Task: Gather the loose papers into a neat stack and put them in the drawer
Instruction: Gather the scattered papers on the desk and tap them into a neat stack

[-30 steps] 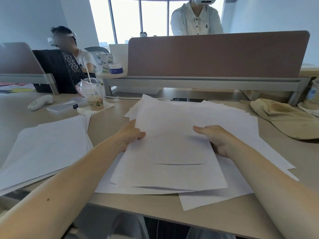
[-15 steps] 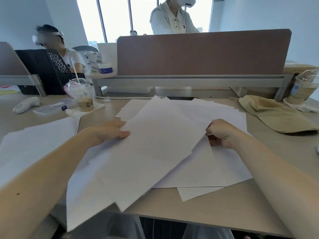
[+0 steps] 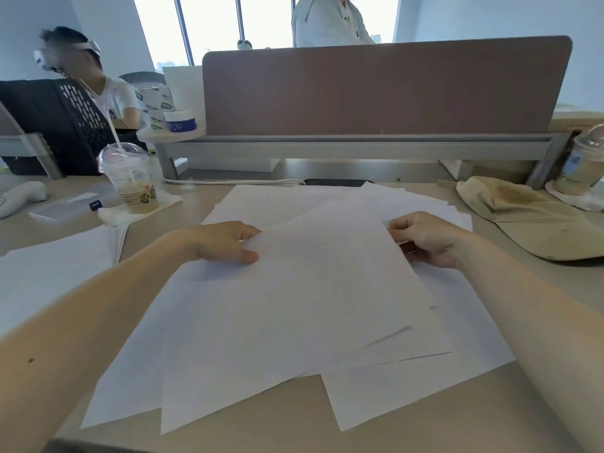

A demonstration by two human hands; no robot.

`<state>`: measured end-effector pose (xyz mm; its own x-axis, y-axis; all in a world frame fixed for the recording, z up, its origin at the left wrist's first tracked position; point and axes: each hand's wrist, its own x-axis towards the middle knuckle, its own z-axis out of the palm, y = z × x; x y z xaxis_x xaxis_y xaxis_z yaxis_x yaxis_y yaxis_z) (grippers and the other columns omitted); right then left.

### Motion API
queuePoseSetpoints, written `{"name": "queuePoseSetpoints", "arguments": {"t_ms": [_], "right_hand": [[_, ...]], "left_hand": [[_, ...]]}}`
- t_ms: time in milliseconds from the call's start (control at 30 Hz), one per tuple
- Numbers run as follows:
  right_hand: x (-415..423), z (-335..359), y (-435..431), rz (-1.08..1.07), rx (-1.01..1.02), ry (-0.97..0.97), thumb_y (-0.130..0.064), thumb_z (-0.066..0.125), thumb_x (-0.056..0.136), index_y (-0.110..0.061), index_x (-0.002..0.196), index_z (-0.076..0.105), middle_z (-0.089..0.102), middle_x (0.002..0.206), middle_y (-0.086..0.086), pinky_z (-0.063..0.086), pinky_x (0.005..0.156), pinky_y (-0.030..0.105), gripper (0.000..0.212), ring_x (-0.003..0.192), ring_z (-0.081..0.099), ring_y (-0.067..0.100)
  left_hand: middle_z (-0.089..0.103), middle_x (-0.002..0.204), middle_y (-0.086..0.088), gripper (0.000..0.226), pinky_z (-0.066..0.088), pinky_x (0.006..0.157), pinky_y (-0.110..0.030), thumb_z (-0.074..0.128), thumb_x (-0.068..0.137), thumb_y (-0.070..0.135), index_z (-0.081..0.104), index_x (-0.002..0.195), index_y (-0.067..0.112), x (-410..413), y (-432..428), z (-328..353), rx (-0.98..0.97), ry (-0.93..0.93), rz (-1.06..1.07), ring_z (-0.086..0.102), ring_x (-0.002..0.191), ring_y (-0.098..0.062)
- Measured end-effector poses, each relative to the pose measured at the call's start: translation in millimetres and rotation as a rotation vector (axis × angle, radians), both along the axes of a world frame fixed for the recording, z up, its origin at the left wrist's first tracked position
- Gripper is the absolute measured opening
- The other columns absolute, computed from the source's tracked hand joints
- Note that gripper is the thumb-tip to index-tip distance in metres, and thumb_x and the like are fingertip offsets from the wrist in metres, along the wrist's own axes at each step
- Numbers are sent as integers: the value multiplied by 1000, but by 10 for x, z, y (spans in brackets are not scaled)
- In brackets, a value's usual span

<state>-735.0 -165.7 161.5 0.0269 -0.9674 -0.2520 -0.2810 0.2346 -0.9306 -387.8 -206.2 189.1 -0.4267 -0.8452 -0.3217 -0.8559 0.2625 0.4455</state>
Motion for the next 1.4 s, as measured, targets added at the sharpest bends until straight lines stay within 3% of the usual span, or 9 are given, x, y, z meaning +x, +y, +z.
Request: {"name": "queuePoseSetpoints", "arguments": {"t_ms": [100,300,400,467,600,900,1067,1233,1400], "right_hand": [[28,80,-164,43,3,5,13,50,86,-2,96,76,76,90,12,59,71,34,32,74,71,27],[23,240,-277,44,-28,-55,15,43,88,-3,89,75,74,80,12,55,52,29,36,61,70,25],[1,281,-231,-76,-47,-222,-21,54,99,-8,100,72,73,77,7,56,54,27,22,60,69,20],[-72,272,-190,-136,1,-387,-52,46,97,-13,108,69,74,84,7,59,60,32,47,70,70,22],[-26,205,-98,-25,77,-494,-78,26,87,0,119,64,68,115,25,58,84,48,93,106,66,42],[366,216,-39,-179,-29,-255,-3,69,85,-1,115,65,74,102,13,58,81,42,30,90,71,30],[-317,229,62,-485,-6,44,-1,72,83,1,109,62,67,83,14,55,67,36,28,68,64,26],[-843,188,440,-607,110,124,-8,71,86,-4,107,59,61,87,11,49,78,38,25,76,59,28],[-959,225,714,-647,98,99,-11,73,84,-6,106,59,63,101,13,49,86,42,26,85,59,31]], "left_hand": [[62,115,8,24,45,81,-25,58,97,24,63,119,17,-202,-141,33,-38,-23,-72,58,104,-16],[71,104,-1,19,51,86,-37,67,90,19,65,107,11,-259,-342,40,-26,99,-135,67,94,-22],[52,127,10,44,39,100,-29,65,92,11,51,132,20,-224,-342,65,-77,213,-14,49,115,-10],[61,123,4,35,43,105,-37,61,94,6,56,125,21,-143,-388,106,-83,389,152,59,111,-17],[70,105,-12,11,54,75,-33,57,97,6,65,104,9,-64,-381,176,-34,655,459,66,79,-23],[69,113,-13,26,52,87,-42,55,99,16,61,121,2,-603,-333,55,138,876,567,65,104,-33],[69,98,-6,43,55,76,-32,52,96,48,66,104,9,-1056,-260,90,100,467,260,65,79,-21],[59,108,4,58,49,80,-27,81,68,55,64,109,19,-1262,-73,-35,-3,-110,-39,58,95,-18],[63,94,-2,48,45,71,-27,86,65,45,63,98,19,-1420,82,-131,-17,-175,-95,56,80,-21]]}}
